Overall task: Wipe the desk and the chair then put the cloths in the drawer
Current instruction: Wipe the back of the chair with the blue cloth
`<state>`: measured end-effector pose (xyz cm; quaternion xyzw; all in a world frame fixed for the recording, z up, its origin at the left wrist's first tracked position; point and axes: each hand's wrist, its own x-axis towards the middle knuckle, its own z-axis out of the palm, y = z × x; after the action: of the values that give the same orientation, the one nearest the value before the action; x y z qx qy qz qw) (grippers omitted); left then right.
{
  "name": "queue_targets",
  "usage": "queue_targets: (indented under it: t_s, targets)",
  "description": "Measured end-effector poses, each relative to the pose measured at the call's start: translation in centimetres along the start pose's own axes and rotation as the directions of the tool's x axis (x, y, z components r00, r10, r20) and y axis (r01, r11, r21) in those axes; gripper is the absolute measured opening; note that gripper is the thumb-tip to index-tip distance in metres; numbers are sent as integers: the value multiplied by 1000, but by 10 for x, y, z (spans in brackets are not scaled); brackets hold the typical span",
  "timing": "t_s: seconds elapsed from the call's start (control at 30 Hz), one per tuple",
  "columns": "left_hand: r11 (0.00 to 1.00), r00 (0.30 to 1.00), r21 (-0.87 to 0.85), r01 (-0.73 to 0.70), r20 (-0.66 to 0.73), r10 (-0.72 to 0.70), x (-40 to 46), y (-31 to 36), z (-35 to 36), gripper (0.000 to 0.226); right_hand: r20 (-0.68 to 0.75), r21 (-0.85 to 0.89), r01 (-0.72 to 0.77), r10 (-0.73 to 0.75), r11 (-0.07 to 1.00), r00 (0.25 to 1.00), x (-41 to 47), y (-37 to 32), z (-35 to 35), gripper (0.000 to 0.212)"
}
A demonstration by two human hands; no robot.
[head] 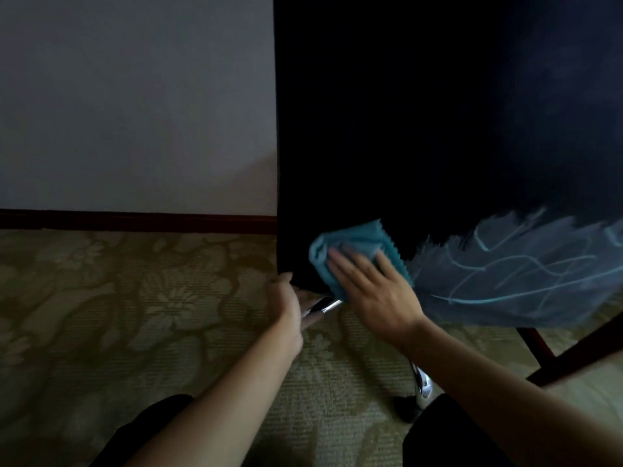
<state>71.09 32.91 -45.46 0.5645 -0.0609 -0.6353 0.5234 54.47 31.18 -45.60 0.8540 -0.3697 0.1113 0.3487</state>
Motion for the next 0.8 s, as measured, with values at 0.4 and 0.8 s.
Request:
queue_targets:
  t_s: [0.4, 0.8]
  targets:
    - [940, 994, -336, 66, 102, -34, -19, -37, 33, 60, -218, 61, -110, 121, 992, 968, 1, 47, -21, 55]
    - [959, 995, -283, 33, 99, -5, -16, -47, 37, 51, -224, 46, -206, 211, 977, 951, -9, 59, -28, 51]
